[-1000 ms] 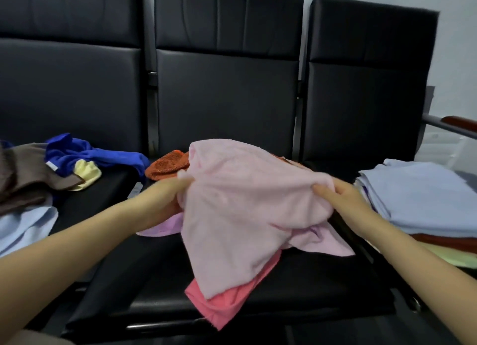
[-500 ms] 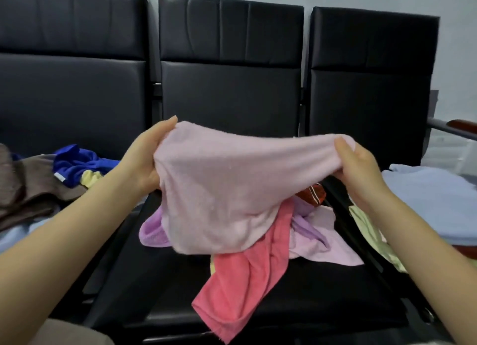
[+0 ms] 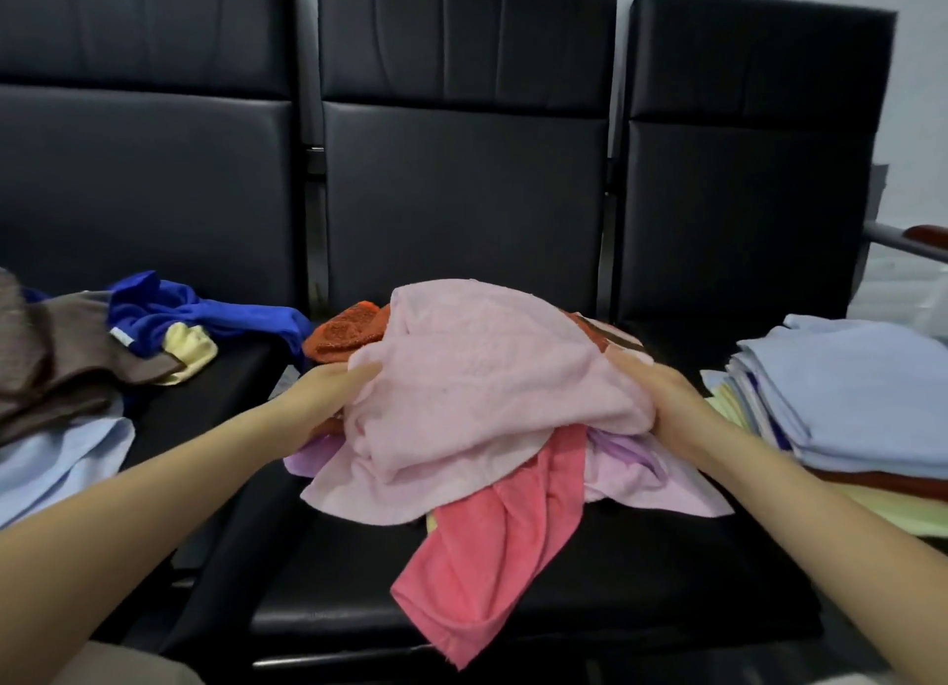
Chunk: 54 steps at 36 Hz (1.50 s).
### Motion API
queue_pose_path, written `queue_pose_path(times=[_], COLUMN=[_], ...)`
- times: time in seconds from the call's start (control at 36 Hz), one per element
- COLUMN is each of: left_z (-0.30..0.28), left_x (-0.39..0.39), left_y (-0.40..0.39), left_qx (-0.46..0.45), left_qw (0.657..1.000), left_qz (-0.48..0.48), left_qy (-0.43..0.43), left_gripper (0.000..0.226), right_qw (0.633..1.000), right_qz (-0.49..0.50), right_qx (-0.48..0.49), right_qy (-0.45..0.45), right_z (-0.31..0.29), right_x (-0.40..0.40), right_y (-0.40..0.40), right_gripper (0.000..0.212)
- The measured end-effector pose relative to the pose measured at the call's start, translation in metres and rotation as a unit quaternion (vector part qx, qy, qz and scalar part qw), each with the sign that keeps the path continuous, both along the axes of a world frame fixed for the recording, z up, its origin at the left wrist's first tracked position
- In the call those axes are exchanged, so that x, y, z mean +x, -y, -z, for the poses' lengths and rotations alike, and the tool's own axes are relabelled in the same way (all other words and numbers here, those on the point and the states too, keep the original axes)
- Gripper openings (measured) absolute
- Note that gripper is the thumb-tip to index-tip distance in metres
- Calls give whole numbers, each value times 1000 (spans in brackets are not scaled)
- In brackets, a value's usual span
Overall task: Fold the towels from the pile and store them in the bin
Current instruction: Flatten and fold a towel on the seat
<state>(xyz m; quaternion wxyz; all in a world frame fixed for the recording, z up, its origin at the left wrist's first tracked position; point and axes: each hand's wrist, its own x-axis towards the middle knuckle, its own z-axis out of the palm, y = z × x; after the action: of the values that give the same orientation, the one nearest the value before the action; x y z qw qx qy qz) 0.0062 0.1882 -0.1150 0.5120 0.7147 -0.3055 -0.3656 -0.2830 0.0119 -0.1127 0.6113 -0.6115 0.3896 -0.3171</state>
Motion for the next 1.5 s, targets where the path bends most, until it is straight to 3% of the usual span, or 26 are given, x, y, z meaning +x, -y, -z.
queue_pose_path(times=[0.08,0.14,0.17,0.25,0.31,0.33,0.42,0.47,0.5,0.56,0.61,0.67,0.75,0.81,0.83,0.89,0.97,1.06,1.17,1.28,1.39,1.44,1.5], left_z=[5,7,7,4,-2,-5,-21,-32,-36,-40,-38,-27,-6,1,4,3,-4,-10,-18,-24,-27,-24,-22], left_x=[3,4,4,2,-7,-12,-26,-37,-42,-49,-53,-52,-44,-35,-30,-19,-9,-7,-13,-23,-22,-17,-8], left_y=[-8,-13,-16,-24,-32,-34,-37,-39,-39,-39,-38,-37,-37,-36,-35,-29,-18,-2,29,59,73,75,75], left_qx=[35,84,112,115,34,-15,-128,-194,-212,-201,-161,-97,23,105,137,168,152,71,-3,-51,-79,-64,-49], left_qw=[997,987,976,967,985,992,989,972,966,964,972,985,999,974,960,941,917,945,982,990,991,991,989], left_qz=[56,82,92,112,102,89,69,82,72,35,23,19,6,50,71,90,31,-26,-45,-82,-86,-86,-94], left_qy=[26,112,163,198,131,92,-29,-103,-129,-171,-170,-138,33,196,235,281,367,317,181,98,64,86,105], left_gripper=[33,40,44,36,24,21,23,26,24,14,5,16,26,15,18,27,52,56,54,39,40,55,48], right_qw=[988,964,944,910,914,929,984,986,984,980,985,994,999,992,986,974,967,964,980,987,993,993,991], right_qz=[-83,-108,-111,-72,-46,-35,-17,-33,-30,-14,2,2,39,68,76,81,119,154,142,98,92,109,135], right_qx=[-62,-134,-189,-327,-352,-330,-174,-69,-26,47,64,63,10,-18,-23,-39,-81,-126,-66,-31,-21,-16,16], right_qy=[-111,-202,-246,-244,-197,-161,26,148,173,194,157,91,-17,-102,-150,-207,-212,-178,-118,-124,-73,-51,4], right_z=[6,10,10,3,-5,-9,-20,-33,-39,-44,-41,-34,-13,0,4,8,14,9,-2,-3,1,2,-1], right_x=[-14,-19,-18,-18,-22,-24,-30,-29,-27,-25,-24,-25,-29,-28,-28,-27,-21,-6,27,48,55,56,57], right_y=[-6,-11,-15,-27,-30,-29,-18,-24,-27,-27,-26,-21,-7,1,4,8,16,19,19,26,36,44,47], right_gripper=[80,92,84,15,22,25,80,53,37,26,20,19,13,26,35,29,30,31,28,66,52,50,50])
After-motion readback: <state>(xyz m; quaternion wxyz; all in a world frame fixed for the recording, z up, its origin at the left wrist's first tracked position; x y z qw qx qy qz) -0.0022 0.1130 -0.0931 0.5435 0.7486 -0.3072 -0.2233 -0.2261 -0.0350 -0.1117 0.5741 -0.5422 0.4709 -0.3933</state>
